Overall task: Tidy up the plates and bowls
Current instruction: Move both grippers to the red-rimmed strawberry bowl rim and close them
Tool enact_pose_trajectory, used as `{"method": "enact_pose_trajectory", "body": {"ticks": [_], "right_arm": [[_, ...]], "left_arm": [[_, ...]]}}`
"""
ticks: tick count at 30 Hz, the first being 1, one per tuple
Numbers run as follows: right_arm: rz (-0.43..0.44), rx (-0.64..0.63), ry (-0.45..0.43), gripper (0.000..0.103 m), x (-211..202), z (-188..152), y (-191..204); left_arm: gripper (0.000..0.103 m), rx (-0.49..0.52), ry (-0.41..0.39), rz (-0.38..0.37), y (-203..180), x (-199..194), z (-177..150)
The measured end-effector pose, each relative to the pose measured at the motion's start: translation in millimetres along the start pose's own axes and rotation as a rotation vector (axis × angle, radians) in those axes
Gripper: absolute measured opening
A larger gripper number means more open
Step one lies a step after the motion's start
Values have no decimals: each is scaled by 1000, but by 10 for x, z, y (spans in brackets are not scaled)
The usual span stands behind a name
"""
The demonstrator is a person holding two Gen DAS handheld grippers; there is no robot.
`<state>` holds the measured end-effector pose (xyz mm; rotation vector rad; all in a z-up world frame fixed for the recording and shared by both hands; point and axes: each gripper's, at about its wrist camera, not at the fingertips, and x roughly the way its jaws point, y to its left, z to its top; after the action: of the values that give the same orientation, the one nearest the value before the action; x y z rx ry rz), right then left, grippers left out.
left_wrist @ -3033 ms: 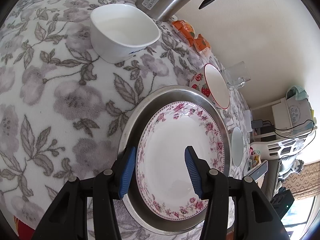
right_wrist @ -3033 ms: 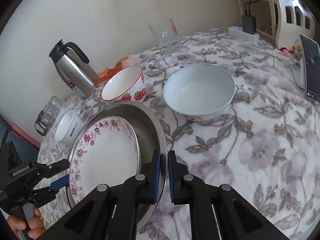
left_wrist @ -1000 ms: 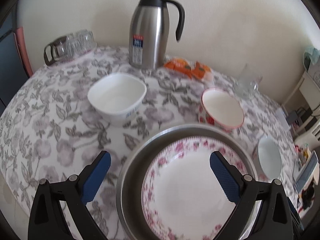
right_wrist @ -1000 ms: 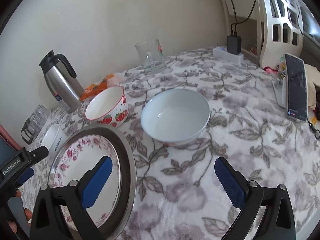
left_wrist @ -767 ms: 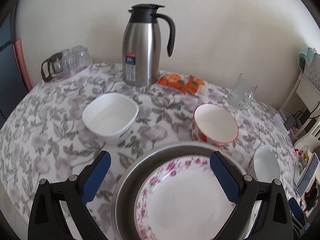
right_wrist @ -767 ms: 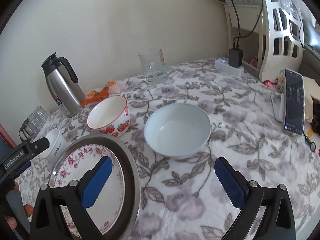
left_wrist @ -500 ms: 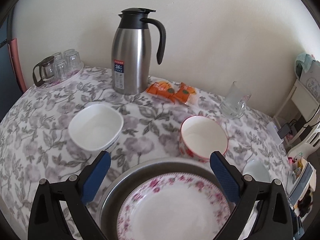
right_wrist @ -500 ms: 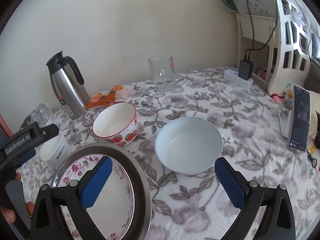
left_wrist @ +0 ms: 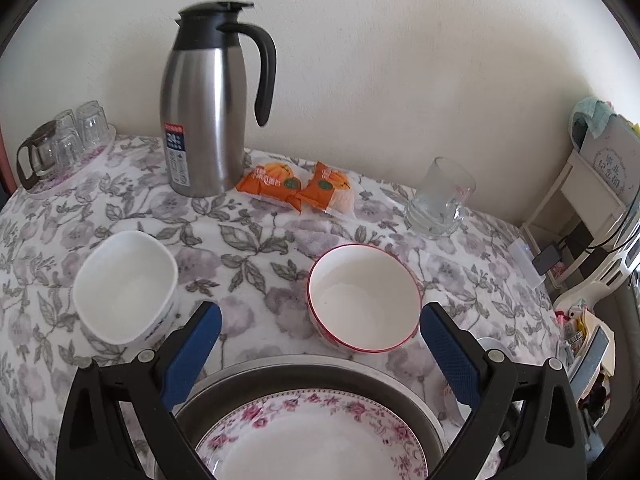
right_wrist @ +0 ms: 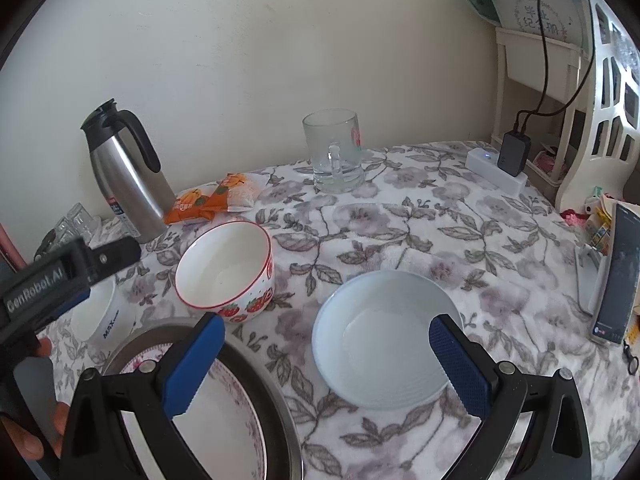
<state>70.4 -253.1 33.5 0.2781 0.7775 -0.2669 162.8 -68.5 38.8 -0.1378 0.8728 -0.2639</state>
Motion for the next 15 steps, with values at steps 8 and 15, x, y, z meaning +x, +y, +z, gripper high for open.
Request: {"method": "enact_pose_trajectory", "body": {"ticks": [8,15], "right_arm": [[13,8,14,103,212,268,7],[33,23,58,103,458,412,38]], "left_arm": [[99,-10,59,12,58,333,20],[99,-21,84,15,81,504,35]]}}
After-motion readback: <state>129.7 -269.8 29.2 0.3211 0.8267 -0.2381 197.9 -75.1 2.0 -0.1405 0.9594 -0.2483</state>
